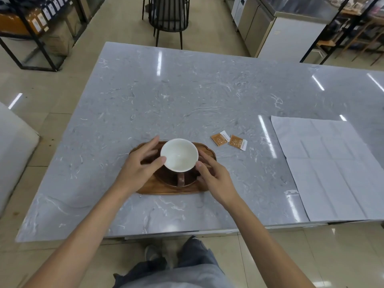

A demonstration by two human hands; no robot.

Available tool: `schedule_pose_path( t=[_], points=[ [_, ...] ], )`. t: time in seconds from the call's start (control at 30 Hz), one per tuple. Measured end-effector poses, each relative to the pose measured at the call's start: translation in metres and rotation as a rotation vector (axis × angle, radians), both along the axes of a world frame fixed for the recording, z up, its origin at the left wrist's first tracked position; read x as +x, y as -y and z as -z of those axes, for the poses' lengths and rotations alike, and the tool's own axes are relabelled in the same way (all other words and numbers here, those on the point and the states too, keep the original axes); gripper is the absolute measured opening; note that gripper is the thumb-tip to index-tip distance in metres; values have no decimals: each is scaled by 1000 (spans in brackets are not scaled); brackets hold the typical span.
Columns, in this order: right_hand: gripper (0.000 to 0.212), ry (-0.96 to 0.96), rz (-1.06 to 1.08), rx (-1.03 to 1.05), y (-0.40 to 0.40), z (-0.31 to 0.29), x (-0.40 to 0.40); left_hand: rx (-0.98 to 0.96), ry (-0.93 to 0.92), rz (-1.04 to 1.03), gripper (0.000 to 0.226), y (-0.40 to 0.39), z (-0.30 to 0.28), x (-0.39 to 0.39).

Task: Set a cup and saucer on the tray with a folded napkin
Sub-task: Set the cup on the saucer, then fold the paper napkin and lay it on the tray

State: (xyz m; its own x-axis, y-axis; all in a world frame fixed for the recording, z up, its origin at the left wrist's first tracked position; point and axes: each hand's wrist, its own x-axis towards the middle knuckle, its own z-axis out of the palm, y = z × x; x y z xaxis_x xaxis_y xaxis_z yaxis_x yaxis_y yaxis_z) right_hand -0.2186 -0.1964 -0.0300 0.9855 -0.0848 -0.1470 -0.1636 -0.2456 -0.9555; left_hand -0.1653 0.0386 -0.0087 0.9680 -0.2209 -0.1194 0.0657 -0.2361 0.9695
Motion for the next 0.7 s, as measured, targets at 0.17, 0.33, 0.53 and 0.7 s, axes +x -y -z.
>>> schedule_pose_path(
  t=[0.17,0.33,0.53,0.7],
  points=[
    [25,71,64,-154,29,-8,-18,243,433,39,52,26,-21,-10],
    [19,-1,76,-225,76,-4,-43,399,591,322,41,90,-21,-33],
    [19,-7,92,-395,153,3,-84,459,512,472,33,176,9,-58],
    [18,64,49,-534,239,0,-124,469,438,566,38,263,34,-85]
  ],
)
